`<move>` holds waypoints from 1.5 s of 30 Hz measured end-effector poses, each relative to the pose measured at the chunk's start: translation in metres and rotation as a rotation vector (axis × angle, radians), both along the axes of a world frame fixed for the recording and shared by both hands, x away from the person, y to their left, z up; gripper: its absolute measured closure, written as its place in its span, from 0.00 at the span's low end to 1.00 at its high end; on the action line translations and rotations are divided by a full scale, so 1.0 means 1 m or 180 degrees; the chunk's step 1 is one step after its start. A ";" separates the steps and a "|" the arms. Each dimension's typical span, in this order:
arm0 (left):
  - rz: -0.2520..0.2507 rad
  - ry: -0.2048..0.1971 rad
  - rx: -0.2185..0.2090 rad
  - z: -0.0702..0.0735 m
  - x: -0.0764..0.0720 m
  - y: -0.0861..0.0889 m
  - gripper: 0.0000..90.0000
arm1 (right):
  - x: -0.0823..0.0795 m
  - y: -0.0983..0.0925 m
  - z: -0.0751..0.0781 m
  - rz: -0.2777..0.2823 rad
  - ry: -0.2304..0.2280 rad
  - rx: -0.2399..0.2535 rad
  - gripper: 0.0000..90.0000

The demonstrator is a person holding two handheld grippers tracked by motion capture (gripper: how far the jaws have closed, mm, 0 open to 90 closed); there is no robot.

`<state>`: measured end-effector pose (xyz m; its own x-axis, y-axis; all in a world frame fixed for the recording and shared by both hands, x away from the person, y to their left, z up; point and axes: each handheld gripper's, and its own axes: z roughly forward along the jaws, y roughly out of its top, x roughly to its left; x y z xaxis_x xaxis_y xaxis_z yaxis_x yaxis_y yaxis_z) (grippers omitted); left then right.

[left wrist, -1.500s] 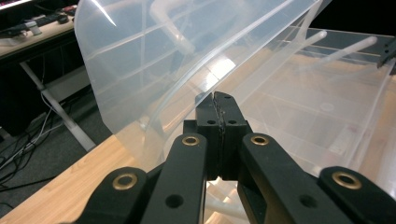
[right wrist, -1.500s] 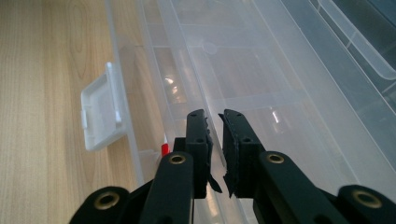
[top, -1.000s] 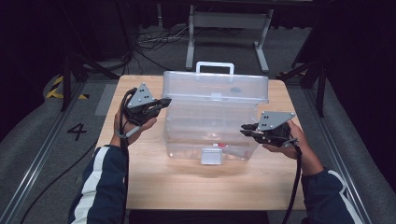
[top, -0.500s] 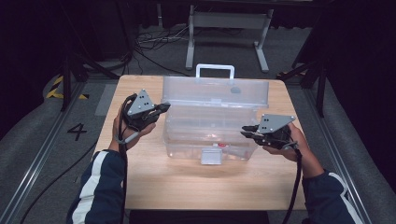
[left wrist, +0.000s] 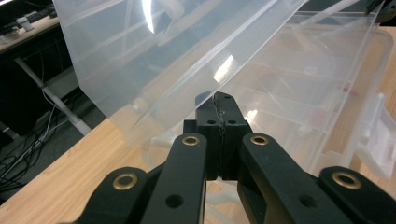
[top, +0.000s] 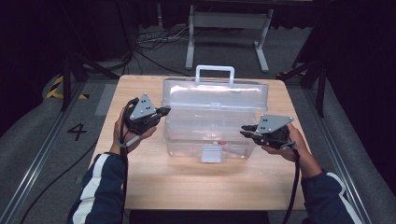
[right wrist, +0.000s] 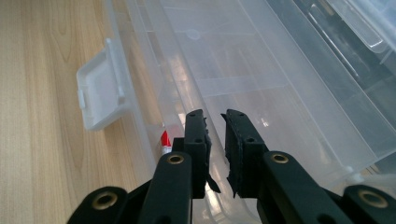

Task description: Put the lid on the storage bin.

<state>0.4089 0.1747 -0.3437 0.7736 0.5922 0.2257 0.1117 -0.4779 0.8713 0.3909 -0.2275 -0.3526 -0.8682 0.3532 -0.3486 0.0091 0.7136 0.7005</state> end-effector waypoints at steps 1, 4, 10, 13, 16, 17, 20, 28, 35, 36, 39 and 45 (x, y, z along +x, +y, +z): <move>-0.0003 0.0007 0.0001 -0.001 0.000 0.000 1.00 | 0.000 0.000 -0.001 0.0002 0.0009 -0.0011 0.88; -0.0007 0.0034 -0.0006 -0.005 0.000 0.000 1.00 | 0.000 0.002 -0.001 0.0002 0.0012 -0.0007 0.88; -0.0024 0.0070 -0.0007 -0.011 -0.001 0.000 1.00 | -0.002 0.002 -0.003 0.0001 0.0065 0.0001 0.89; -0.0027 0.0084 -0.0015 -0.014 -0.003 0.001 1.00 | -0.002 0.001 -0.004 0.0002 0.0094 0.0018 0.89; -0.0037 0.0107 0.0002 -0.017 -0.004 0.001 1.00 | -0.003 -0.002 -0.003 -0.0001 0.0091 0.0040 0.90; -0.0038 0.0118 0.0009 -0.018 -0.004 0.001 1.00 | -0.004 -0.003 -0.002 -0.0020 0.0083 0.0050 0.90; -0.0034 0.0117 0.0025 -0.019 -0.005 0.000 1.00 | -0.005 -0.006 -0.002 -0.0037 0.0086 0.0062 0.90; -0.0004 0.0157 0.0094 -0.025 -0.008 0.000 1.00 | -0.009 -0.016 -0.002 -0.0094 0.0079 0.0090 0.89; 0.0025 0.0197 0.0201 -0.029 -0.011 0.001 1.00 | -0.013 -0.020 -0.002 -0.0130 0.0071 0.0100 0.87; 0.0029 0.0202 0.0193 -0.029 -0.012 0.002 1.00 | -0.014 -0.020 -0.002 -0.0137 0.0077 0.0098 0.87; 0.0034 0.0213 0.0207 -0.030 -0.013 0.002 1.00 | -0.016 -0.022 -0.001 -0.0149 0.0042 0.0097 0.87; 0.0035 0.0231 0.0221 -0.032 -0.015 0.003 1.00 | -0.020 -0.027 0.001 -0.0168 0.0050 0.0170 0.87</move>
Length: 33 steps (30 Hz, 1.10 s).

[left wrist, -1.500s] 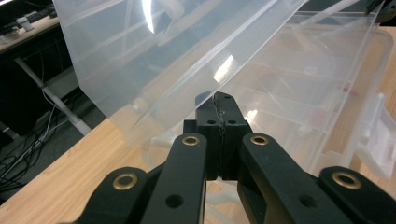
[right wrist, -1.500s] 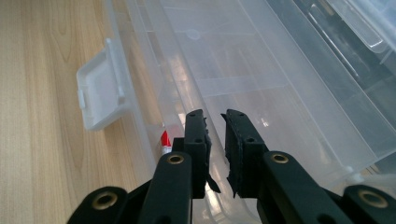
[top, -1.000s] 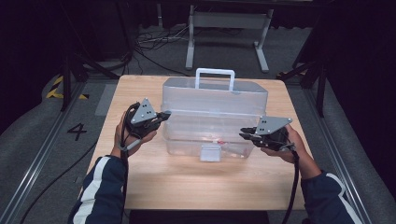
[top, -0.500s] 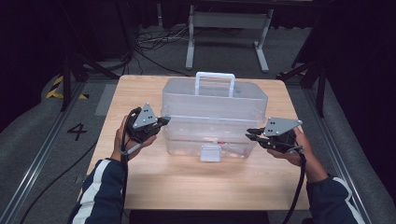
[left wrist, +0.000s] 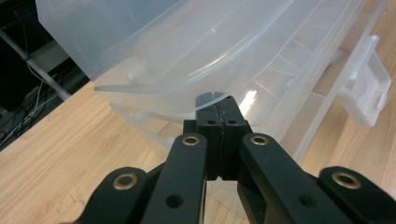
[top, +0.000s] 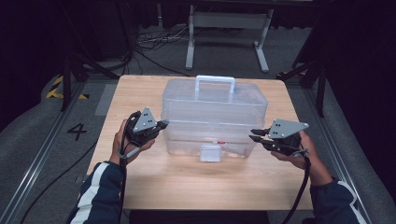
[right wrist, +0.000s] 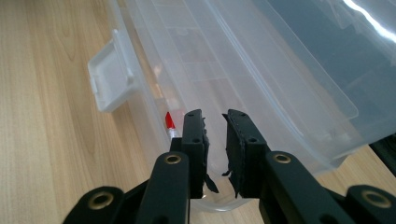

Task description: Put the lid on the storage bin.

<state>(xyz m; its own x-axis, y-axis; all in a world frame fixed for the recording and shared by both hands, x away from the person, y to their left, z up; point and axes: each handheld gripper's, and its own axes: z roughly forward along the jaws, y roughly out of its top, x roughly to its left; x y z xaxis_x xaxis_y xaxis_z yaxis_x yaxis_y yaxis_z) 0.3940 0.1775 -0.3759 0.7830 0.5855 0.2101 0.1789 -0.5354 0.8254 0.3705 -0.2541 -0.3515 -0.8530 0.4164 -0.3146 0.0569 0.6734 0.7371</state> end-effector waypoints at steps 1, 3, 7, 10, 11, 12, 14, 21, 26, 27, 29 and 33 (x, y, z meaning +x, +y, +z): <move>-0.0001 0.0001 0.0005 0.000 0.000 0.000 1.00 | -0.001 -0.001 0.000 0.0020 0.0014 0.0003 0.87; -0.0002 0.0014 0.0004 -0.001 -0.001 0.000 1.00 | -0.003 -0.003 0.001 0.0013 0.0008 0.0019 0.87; 0.0000 0.0020 0.0013 -0.001 -0.002 0.000 1.00 | -0.005 -0.004 -0.001 -0.0009 0.0015 -0.0022 0.87; -0.0004 0.0011 0.0011 -0.002 -0.002 0.000 1.00 | -0.007 -0.007 -0.003 -0.0025 0.0031 -0.0032 0.86; -0.0010 0.0022 0.0022 -0.002 -0.004 0.001 1.00 | -0.008 -0.010 -0.004 -0.0044 0.0052 -0.0035 0.86; -0.0010 0.0022 0.0022 -0.002 -0.004 0.001 1.00 | -0.008 -0.010 -0.004 -0.0044 0.0052 -0.0035 0.86; -0.0007 0.0037 0.0006 -0.003 -0.004 0.001 1.00 | -0.009 -0.013 -0.006 -0.0064 0.0080 -0.0024 0.84; 0.0025 0.0062 0.0047 -0.006 -0.010 0.003 1.00 | -0.010 -0.019 -0.013 -0.0148 0.0165 -0.0034 0.82; 0.0016 0.0103 0.0103 -0.010 -0.011 0.002 1.00 | -0.008 -0.021 -0.019 -0.0181 0.0214 -0.0063 0.81; 0.0013 0.0118 0.0119 -0.011 -0.011 0.002 1.00 | -0.008 -0.021 -0.019 -0.0180 0.0215 -0.0069 0.81; 0.0009 0.0127 0.0142 -0.013 -0.012 0.002 1.00 | -0.008 -0.021 -0.020 -0.0185 0.0223 -0.0061 0.81; 0.0009 0.0145 0.0189 -0.016 -0.013 0.001 1.00 | -0.008 -0.022 -0.022 -0.0186 0.0252 -0.0082 0.81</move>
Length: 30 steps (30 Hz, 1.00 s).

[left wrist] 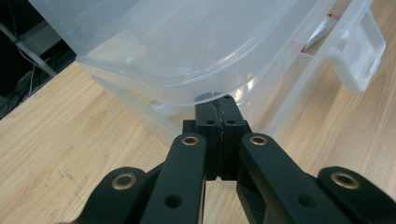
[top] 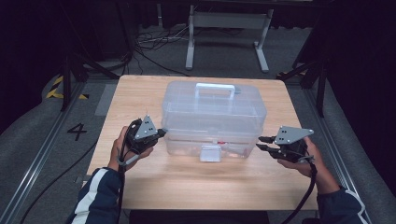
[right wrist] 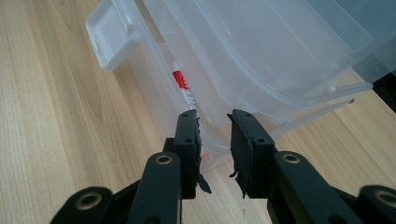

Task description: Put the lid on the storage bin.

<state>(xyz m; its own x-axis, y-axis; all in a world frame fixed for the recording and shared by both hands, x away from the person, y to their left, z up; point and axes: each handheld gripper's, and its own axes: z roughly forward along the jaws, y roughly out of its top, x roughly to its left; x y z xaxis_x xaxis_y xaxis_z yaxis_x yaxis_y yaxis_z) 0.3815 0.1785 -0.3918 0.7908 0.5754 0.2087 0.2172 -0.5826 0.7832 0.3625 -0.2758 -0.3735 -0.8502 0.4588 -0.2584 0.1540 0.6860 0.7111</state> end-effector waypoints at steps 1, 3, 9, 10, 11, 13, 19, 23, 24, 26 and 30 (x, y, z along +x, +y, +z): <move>0.0005 0.0009 0.0002 -0.001 0.000 -0.001 1.00 | 0.000 0.000 -0.001 -0.0003 0.0001 0.0001 0.80; 0.0002 0.0013 0.0056 -0.002 -0.001 -0.001 1.00 | 0.001 0.000 -0.003 -0.0020 0.0014 -0.0011 0.80; 0.0011 0.0014 0.0063 -0.003 -0.001 -0.002 1.00 | 0.003 0.000 -0.005 -0.0035 0.0037 -0.0021 0.79; 0.0010 0.0015 0.0071 -0.003 -0.001 -0.002 1.00 | 0.003 0.000 -0.005 -0.0033 0.0041 -0.0022 0.79; 0.0007 0.0006 0.0093 -0.003 -0.001 -0.002 1.00 | 0.003 0.000 -0.005 -0.0032 0.0035 -0.0026 0.79; 0.0019 -0.0004 0.0087 -0.004 -0.002 -0.002 1.00 | 0.003 0.000 -0.006 -0.0038 0.0047 -0.0031 0.78; 0.0020 -0.0004 0.0086 -0.004 -0.004 -0.001 1.00 | 0.003 0.000 -0.007 -0.0048 0.0061 -0.0033 0.77; 0.0025 0.0002 0.0084 -0.005 -0.006 0.000 1.00 | 0.003 0.000 -0.007 -0.0040 0.0065 -0.0040 0.77; 0.0019 0.0002 0.0087 -0.005 -0.006 0.001 1.00 | 0.003 0.000 -0.007 -0.0040 0.0077 -0.0051 0.77; 0.0013 0.0014 0.0064 -0.006 -0.006 0.001 1.00 | 0.004 0.001 -0.008 -0.0043 0.0079 -0.0063 0.77; 0.0011 0.0024 0.0065 -0.007 -0.006 0.002 1.00 | 0.003 0.000 -0.009 -0.0043 0.0090 -0.0074 0.76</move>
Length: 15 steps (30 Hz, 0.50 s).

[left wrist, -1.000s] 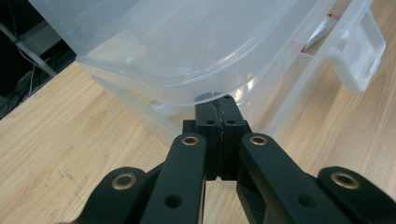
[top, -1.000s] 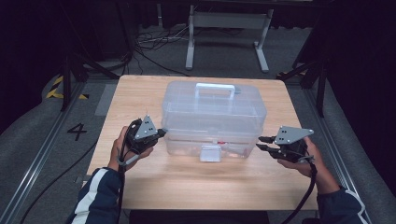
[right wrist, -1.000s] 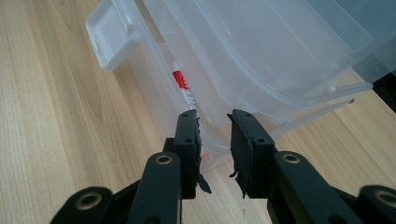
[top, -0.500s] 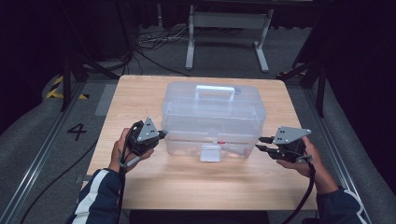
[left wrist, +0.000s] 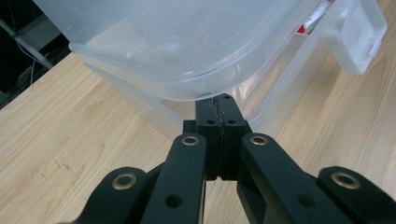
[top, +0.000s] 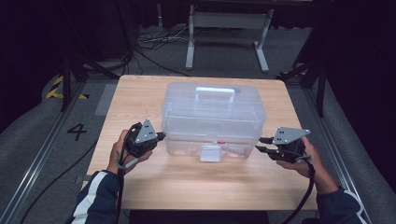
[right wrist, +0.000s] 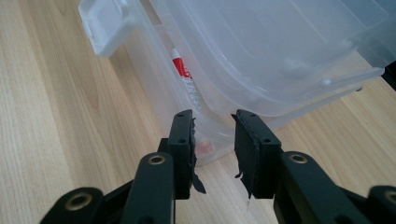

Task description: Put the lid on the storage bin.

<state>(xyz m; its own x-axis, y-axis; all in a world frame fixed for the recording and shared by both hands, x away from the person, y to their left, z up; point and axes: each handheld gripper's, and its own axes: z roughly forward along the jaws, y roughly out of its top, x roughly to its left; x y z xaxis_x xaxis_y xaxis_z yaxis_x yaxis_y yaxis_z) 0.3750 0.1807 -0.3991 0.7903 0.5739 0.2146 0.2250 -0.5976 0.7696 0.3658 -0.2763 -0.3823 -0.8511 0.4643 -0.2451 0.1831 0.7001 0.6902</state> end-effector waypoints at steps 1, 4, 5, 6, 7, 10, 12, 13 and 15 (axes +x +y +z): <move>-0.0002 0.0007 0.0018 -0.001 0.000 0.001 1.00 | 0.000 0.000 0.000 -0.0005 0.0009 -0.0003 0.76; 0.0011 0.0018 0.0024 -0.002 -0.001 0.001 1.00 | 0.000 -0.002 -0.001 -0.0013 0.0018 0.0001 0.75; 0.0015 0.0030 0.0028 -0.003 -0.001 0.002 1.00 | 0.000 -0.002 -0.001 -0.0014 0.0016 -0.0011 0.75; 0.0019 0.0037 0.0025 -0.003 -0.001 0.003 1.00 | 0.000 -0.003 -0.002 -0.0032 0.0027 -0.0006 0.75; 0.0031 0.0037 0.0019 -0.004 -0.001 0.003 1.00 | 0.000 -0.004 -0.002 -0.0052 0.0021 -0.0005 0.74; 0.0049 0.0066 0.0027 -0.006 -0.001 0.005 1.00 | 0.000 -0.009 -0.004 -0.0095 0.0026 0.0027 0.74; 0.0051 0.0081 0.0034 -0.007 -0.001 0.006 1.00 | 0.000 -0.010 -0.004 -0.0126 0.0032 0.0038 0.74; 0.0053 0.0087 0.0041 -0.008 -0.001 0.006 1.00 | 0.000 -0.010 -0.004 -0.0131 0.0023 0.0040 0.74; 0.0069 0.0107 0.0037 -0.009 -0.001 0.008 1.00 | 0.000 -0.010 -0.004 -0.0138 0.0022 0.0033 0.74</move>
